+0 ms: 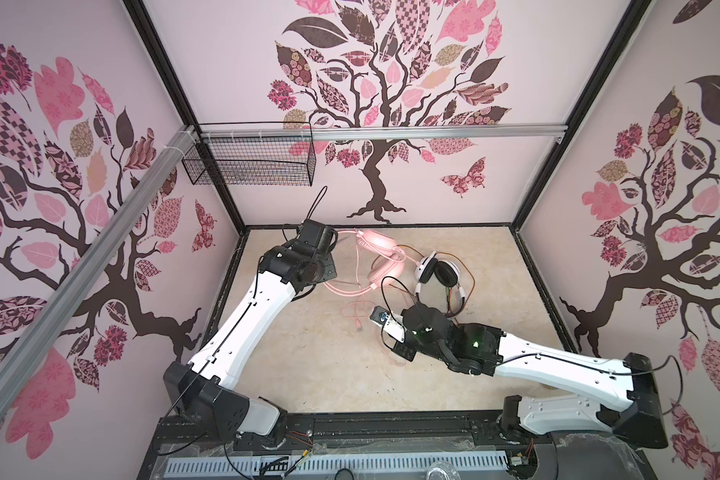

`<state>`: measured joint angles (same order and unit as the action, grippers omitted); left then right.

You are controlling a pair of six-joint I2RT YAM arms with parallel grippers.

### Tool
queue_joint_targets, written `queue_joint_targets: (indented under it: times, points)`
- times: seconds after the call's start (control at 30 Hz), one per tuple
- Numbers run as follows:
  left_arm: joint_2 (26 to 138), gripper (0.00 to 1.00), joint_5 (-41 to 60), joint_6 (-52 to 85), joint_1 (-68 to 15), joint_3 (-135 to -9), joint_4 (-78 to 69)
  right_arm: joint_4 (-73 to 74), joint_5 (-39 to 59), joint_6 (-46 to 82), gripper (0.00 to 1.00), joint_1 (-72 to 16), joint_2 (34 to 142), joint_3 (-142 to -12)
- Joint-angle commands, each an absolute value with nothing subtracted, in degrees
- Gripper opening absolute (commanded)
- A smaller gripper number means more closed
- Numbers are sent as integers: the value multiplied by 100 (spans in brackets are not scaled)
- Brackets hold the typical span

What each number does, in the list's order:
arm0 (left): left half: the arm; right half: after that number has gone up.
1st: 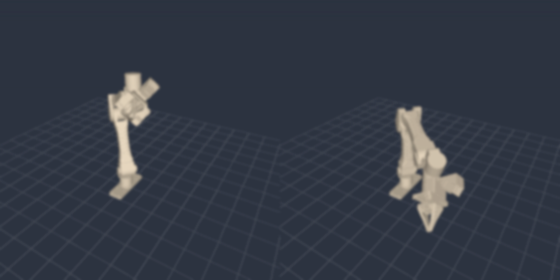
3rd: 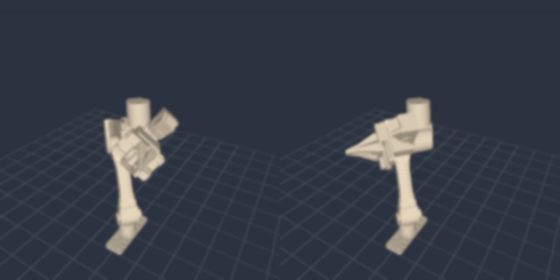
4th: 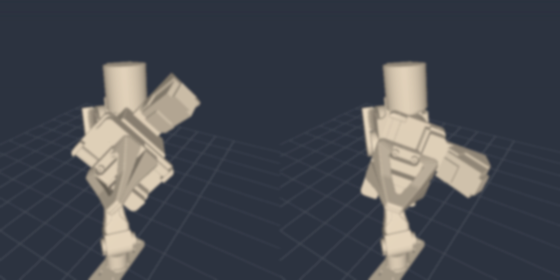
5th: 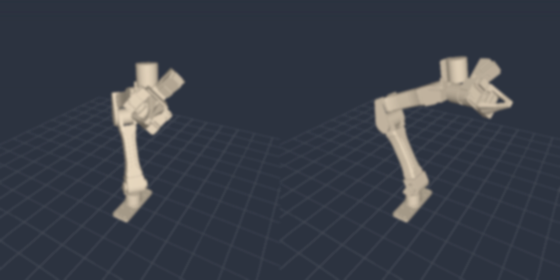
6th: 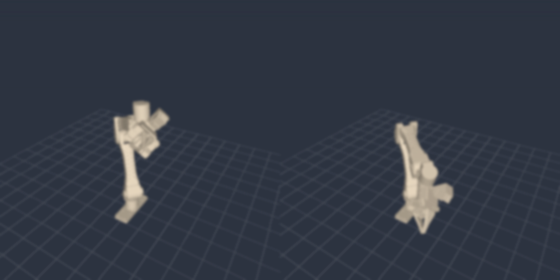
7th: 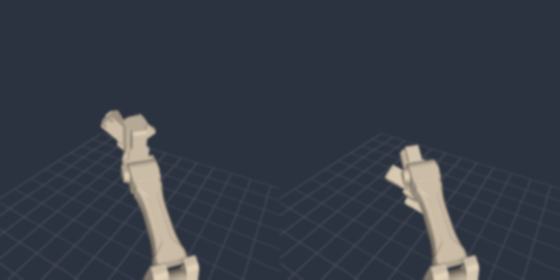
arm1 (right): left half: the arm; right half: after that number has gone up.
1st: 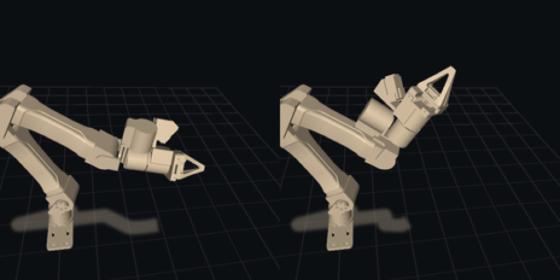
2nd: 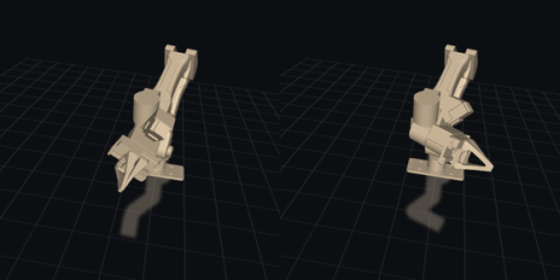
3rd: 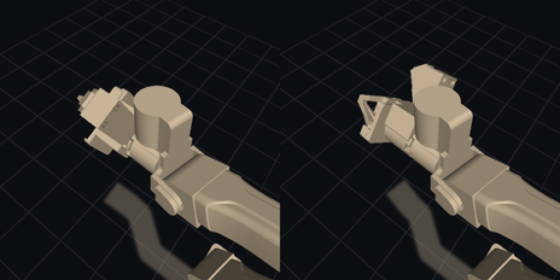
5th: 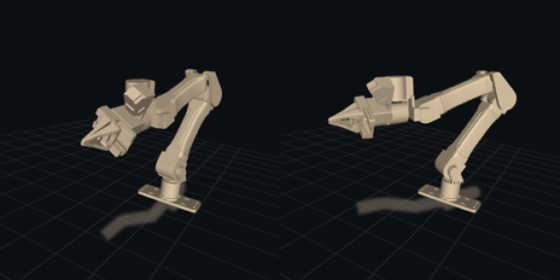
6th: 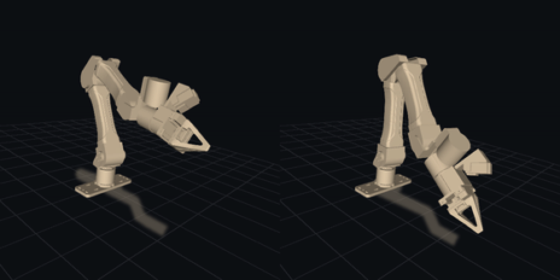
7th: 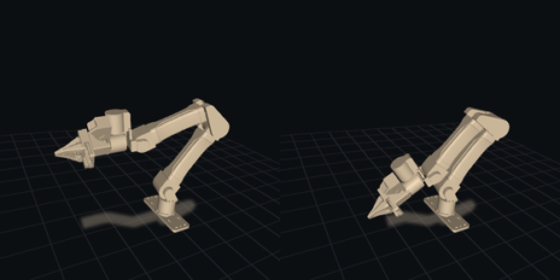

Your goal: Wrap the headphones

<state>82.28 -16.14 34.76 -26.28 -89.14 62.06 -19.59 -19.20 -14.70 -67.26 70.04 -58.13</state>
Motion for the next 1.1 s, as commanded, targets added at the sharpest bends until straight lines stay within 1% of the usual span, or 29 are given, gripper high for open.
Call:
queue_joint_targets:
  times: [0.0,0.07,0.13,0.17,0.23,0.3,0.37,0.4,0.43,0.53,0.63,0.77,1.07]
  points:
    - [8249,0,-1942,3611,-2747,-9085,6176,-1632,-3791,-1874,0,-7085,7134,-6025]
    - [8312,0,-2044,3604,-2790,-9133,6269,-989,-5101,-2516,0,-7375,7212,-5888]
    - [8302,0,-2018,3611,-2795,-9132,6267,147,-6023,-3465,1,-7494,7272,-5596]
    - [8290,0,-1994,3612,-2803,-9123,6246,817,-6283,-4018,3,-7506,7286,-5421]
    - [8263,0,-1957,3604,-2802,-9108,6220,2044,-6533,-4889,4,-7506,7284,-5159]
    - [8245,0,-1951,3595,-2804,-9094,6208,2967,-6530,-5468,7,-7506,7260,-4988]
    - [8223,0,-1952,3587,-2803,-9092,6206,3490,-6491,-5790,10,-7506,7244,-4994]
    - [8218,0,-1956,3581,-2801,-9088,6220,3658,-6466,-5923,15,-7501,7242,-5007]
    - [8217,0,-1966,3569,-2804,-9088,6214,3841,-6431,-6074,22,-7506,7242,-5026]
    - [8201,0,-2006,3551,-2804,-9095,6239,4248,-6354,-6500,30,-7506,7259,-5096]
    - [8212,0,-2100,3533,-2808,-9101,6280,4802,-6319,-7032,35,-7489,7268,-5133]
    - [8234,0,-2261,3510,-2827,-9151,6360,5194,-6219,-7485,39,-7415,7143,-5175]
    - [8444,0,-2856,3516,-2888,-9301,6659,5504,-6197,-8083,41,-7304,6616,-5321]
